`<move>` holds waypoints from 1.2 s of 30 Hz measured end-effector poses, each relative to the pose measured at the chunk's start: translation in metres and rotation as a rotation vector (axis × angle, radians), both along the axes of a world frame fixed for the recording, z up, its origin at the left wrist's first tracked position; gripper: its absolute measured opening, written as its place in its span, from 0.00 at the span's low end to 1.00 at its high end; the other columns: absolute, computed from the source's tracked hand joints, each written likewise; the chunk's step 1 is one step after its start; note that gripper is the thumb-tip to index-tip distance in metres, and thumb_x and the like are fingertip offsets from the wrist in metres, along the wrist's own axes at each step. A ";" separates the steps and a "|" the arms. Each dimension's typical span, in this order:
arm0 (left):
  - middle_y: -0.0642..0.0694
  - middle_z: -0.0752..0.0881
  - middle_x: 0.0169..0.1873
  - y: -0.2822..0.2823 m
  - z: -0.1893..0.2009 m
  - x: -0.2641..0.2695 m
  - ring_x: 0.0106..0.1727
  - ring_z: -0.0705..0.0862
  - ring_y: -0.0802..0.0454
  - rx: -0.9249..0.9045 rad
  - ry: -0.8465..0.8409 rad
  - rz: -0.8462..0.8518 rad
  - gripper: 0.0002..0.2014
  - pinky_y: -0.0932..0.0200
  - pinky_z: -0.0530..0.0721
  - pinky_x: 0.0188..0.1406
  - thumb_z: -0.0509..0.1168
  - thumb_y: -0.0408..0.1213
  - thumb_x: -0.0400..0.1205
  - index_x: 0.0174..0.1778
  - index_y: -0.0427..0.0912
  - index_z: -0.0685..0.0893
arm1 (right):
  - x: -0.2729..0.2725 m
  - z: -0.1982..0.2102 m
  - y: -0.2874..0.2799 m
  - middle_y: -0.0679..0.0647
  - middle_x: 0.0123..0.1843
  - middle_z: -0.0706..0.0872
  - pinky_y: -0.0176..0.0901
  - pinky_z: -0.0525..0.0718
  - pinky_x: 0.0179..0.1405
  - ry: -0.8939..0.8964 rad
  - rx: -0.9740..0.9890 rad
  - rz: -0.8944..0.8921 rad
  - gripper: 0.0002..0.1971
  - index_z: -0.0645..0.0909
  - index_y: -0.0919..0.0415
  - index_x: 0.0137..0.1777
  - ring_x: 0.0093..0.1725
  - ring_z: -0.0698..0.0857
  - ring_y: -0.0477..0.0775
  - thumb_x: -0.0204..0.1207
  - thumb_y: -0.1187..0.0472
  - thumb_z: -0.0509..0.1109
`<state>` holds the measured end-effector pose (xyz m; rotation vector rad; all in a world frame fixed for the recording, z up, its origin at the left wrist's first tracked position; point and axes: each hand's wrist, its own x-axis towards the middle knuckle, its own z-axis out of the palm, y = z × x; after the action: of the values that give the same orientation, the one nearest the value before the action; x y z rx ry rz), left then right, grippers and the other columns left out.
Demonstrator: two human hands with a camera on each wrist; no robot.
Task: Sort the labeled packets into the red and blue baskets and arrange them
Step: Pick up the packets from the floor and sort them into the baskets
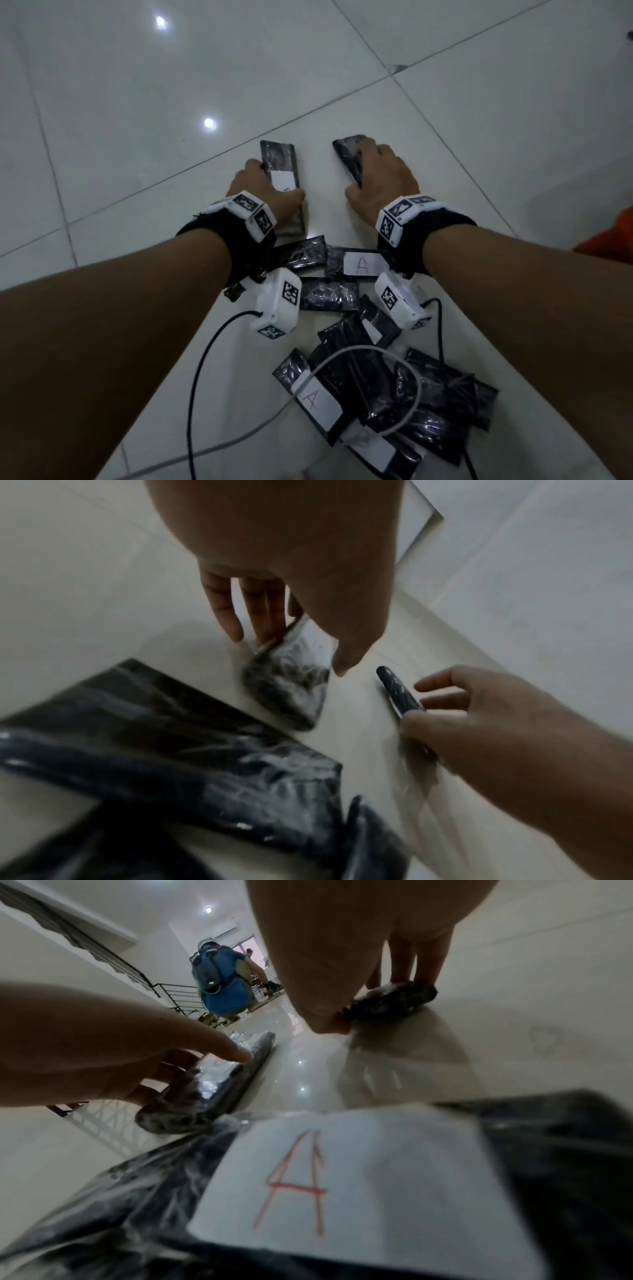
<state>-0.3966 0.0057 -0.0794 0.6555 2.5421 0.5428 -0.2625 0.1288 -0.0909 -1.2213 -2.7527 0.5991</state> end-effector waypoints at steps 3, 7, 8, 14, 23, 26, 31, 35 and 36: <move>0.41 0.84 0.51 0.011 0.001 0.005 0.47 0.85 0.41 -0.012 -0.107 0.052 0.30 0.45 0.87 0.50 0.70 0.56 0.66 0.59 0.42 0.75 | 0.017 0.014 0.011 0.52 0.53 0.83 0.38 0.74 0.37 0.219 -0.265 -0.122 0.22 0.72 0.54 0.70 0.41 0.80 0.52 0.77 0.57 0.67; 0.42 0.84 0.41 0.024 0.009 0.026 0.38 0.85 0.44 0.024 -0.134 0.049 0.23 0.47 0.88 0.42 0.68 0.54 0.70 0.53 0.42 0.74 | 0.045 0.032 0.023 0.61 0.51 0.88 0.47 0.89 0.49 0.480 -0.856 -0.485 0.13 0.81 0.61 0.61 0.42 0.85 0.56 0.80 0.62 0.61; 0.43 0.82 0.39 0.030 0.012 0.034 0.37 0.83 0.45 0.048 -0.144 0.048 0.20 0.48 0.88 0.42 0.68 0.49 0.73 0.54 0.42 0.72 | 0.055 0.037 0.025 0.64 0.51 0.89 0.52 0.89 0.48 0.555 -1.026 -0.579 0.13 0.82 0.63 0.59 0.42 0.87 0.58 0.79 0.61 0.61; 0.34 0.85 0.47 0.056 0.039 0.091 0.41 0.88 0.41 0.302 -0.351 0.018 0.19 0.45 0.88 0.39 0.70 0.40 0.76 0.54 0.37 0.68 | 0.121 0.049 0.032 0.58 0.51 0.92 0.60 0.90 0.46 0.721 -1.020 -0.609 0.14 0.87 0.52 0.53 0.50 0.91 0.60 0.68 0.51 0.81; 0.45 0.89 0.36 0.107 0.107 0.215 0.37 0.90 0.49 0.240 -0.245 -0.543 0.18 0.55 0.87 0.38 0.70 0.52 0.78 0.49 0.42 0.77 | 0.282 0.113 0.040 0.48 0.44 0.88 0.43 0.86 0.45 0.589 -0.400 -0.532 0.11 0.80 0.53 0.46 0.44 0.88 0.50 0.70 0.57 0.80; 0.49 0.87 0.34 0.132 0.130 0.266 0.39 0.85 0.48 0.154 -0.011 -0.813 0.16 0.60 0.74 0.37 0.72 0.54 0.76 0.50 0.48 0.82 | 0.352 0.134 0.041 0.42 0.46 0.86 0.37 0.80 0.47 0.419 -0.199 -0.450 0.12 0.82 0.49 0.55 0.46 0.85 0.44 0.73 0.56 0.74; 0.47 0.82 0.38 0.186 0.151 0.358 0.42 0.81 0.44 0.095 0.120 -1.137 0.15 0.60 0.72 0.40 0.74 0.50 0.75 0.51 0.45 0.85 | 0.473 0.146 0.047 0.48 0.50 0.88 0.50 0.85 0.52 0.259 -0.043 -0.571 0.13 0.80 0.45 0.58 0.51 0.86 0.54 0.73 0.52 0.71; 0.43 0.86 0.46 0.217 0.154 0.419 0.48 0.84 0.42 0.031 0.213 -1.363 0.19 0.59 0.74 0.42 0.74 0.50 0.75 0.57 0.44 0.86 | 0.559 0.146 0.036 0.46 0.48 0.85 0.44 0.82 0.49 0.181 -0.091 -0.727 0.11 0.77 0.44 0.57 0.48 0.84 0.51 0.77 0.54 0.70; 0.43 0.87 0.49 0.222 0.152 0.430 0.50 0.84 0.42 0.014 0.235 -1.406 0.19 0.59 0.75 0.44 0.73 0.50 0.75 0.59 0.45 0.86 | 0.575 0.144 0.032 0.45 0.50 0.85 0.45 0.82 0.51 0.145 -0.126 -0.727 0.10 0.76 0.43 0.57 0.49 0.84 0.51 0.77 0.54 0.69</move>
<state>0.0333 0.2273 0.0722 2.2329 1.5889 -0.0497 0.3125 0.1603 0.0534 -1.9526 -1.9568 0.7274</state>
